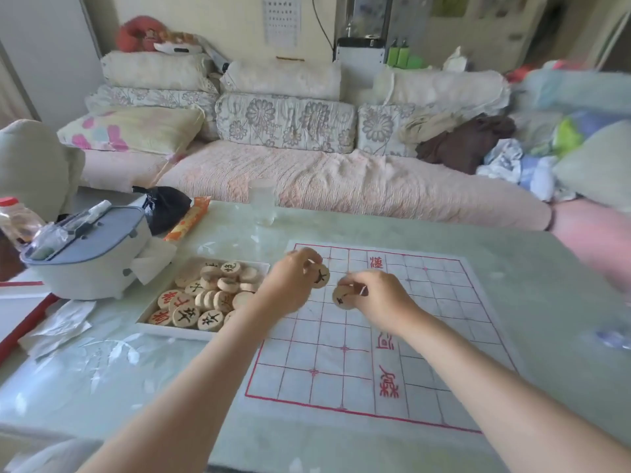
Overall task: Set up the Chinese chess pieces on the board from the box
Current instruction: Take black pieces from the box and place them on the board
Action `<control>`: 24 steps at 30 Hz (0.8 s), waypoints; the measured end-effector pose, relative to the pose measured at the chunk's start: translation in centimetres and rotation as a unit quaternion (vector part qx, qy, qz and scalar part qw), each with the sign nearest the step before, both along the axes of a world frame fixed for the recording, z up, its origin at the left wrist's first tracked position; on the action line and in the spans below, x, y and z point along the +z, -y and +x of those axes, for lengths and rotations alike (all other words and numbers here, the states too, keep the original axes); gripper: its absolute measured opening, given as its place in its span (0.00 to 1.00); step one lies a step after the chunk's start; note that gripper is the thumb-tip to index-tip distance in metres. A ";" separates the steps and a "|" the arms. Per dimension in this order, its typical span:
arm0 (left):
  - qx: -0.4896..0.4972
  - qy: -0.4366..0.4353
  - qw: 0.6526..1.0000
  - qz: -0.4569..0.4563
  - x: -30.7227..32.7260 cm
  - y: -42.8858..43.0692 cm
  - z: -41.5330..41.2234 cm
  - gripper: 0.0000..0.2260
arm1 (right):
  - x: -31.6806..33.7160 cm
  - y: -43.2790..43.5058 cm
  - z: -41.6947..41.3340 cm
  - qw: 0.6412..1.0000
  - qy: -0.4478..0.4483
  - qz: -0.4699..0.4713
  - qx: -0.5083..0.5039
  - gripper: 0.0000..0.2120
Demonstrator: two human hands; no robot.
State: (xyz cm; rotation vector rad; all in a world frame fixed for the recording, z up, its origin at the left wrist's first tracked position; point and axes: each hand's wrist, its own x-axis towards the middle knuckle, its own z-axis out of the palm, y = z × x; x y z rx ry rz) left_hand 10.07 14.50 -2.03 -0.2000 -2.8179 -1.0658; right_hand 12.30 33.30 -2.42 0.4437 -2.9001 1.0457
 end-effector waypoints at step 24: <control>-0.160 0.114 0.980 -0.031 -6.9 -26.0 3.9 0.12 | -6.4 -25.1 8.3 0.971 0.144 0.030 -0.189 0.09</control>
